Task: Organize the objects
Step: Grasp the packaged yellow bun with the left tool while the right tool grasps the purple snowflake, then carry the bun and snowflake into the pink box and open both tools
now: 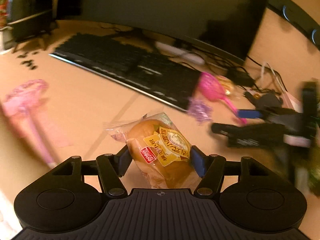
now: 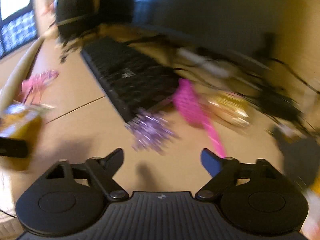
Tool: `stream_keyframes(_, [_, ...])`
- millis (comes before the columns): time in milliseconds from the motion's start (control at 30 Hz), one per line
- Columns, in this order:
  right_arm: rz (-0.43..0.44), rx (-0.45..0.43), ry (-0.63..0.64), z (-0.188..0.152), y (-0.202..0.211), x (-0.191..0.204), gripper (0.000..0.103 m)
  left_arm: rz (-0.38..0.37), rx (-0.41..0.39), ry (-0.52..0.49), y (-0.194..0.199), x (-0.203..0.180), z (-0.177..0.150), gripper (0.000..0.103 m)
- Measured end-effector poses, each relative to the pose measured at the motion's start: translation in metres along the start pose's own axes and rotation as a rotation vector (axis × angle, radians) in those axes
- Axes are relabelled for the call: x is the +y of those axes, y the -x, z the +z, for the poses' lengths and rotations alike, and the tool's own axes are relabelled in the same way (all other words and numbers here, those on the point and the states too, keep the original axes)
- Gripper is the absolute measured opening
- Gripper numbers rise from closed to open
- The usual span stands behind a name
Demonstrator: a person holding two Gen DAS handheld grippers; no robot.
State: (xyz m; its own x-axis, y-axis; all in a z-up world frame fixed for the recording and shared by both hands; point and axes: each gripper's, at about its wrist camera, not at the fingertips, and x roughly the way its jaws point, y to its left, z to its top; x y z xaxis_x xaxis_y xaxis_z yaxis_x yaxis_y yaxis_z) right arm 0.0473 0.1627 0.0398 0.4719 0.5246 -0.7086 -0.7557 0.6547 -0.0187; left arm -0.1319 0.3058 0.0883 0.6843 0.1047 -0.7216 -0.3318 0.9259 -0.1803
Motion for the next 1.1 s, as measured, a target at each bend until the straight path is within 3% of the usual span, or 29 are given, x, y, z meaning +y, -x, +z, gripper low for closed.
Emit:
stream_keyframes(67, [0.008,0.011,0.017,0.01,-0.019,0.008,0.08,0.007,-0.016,-0.005,0.012,0.011,-0.001,0.068])
stream_keyframes(167, [0.02,0.057,-0.03,0.021,-0.035,0.006,0.061,-0.01,-0.031,-0.023,0.019,0.017,-0.003,0.068])
stream_keyframes(200, [0.018,0.06,-0.046,0.021,-0.031,0.005,0.061,-0.023,-0.032,-0.037,0.02,0.018,-0.003,0.068])
stream_keyframes(267, [-0.001,0.037,-0.047,0.019,-0.013,0.006,0.061,-0.061,-0.021,-0.076,0.016,0.013,-0.001,0.067])
stream_keyframes(400, [-0.081,0.001,-0.055,-0.006,0.057,0.003,0.061,-0.218,0.043,-0.22,0.007,-0.022,-0.004,0.068])
stream_keyframes(600, [-0.337,0.028,-0.159,-0.081,0.171,-0.038,0.061,-0.486,0.095,-0.406,0.001,-0.112,-0.005,0.068])
stream_keyframes(700, [-0.454,0.035,-0.225,-0.127,0.223,-0.064,0.061,-0.598,0.017,-0.486,-0.007,-0.175,0.016,0.068])
stream_keyframes(767, [-0.531,0.043,-0.297,-0.153,0.247,-0.081,0.061,-0.619,-0.045,-0.516,-0.018,-0.224,0.03,0.068])
stream_keyframes(867, [-0.554,0.023,-0.413,-0.182,0.278,-0.103,0.061,-0.683,-0.093,-0.54,-0.036,-0.295,0.052,0.068])
stream_keyframes(967, [-0.615,0.008,-0.461,-0.202,0.298,-0.116,0.061,-0.71,-0.147,-0.558,-0.057,-0.354,0.07,0.073])
stream_keyframes(1067, [-0.626,-0.033,-0.508,-0.214,0.313,-0.125,0.061,-0.565,-0.064,-0.587,-0.104,-0.416,0.07,0.069])
stream_keyframes(1100, [-0.634,-0.041,-0.514,-0.217,0.316,-0.129,0.061,-0.57,-0.035,-0.542,-0.115,-0.424,0.07,0.067])
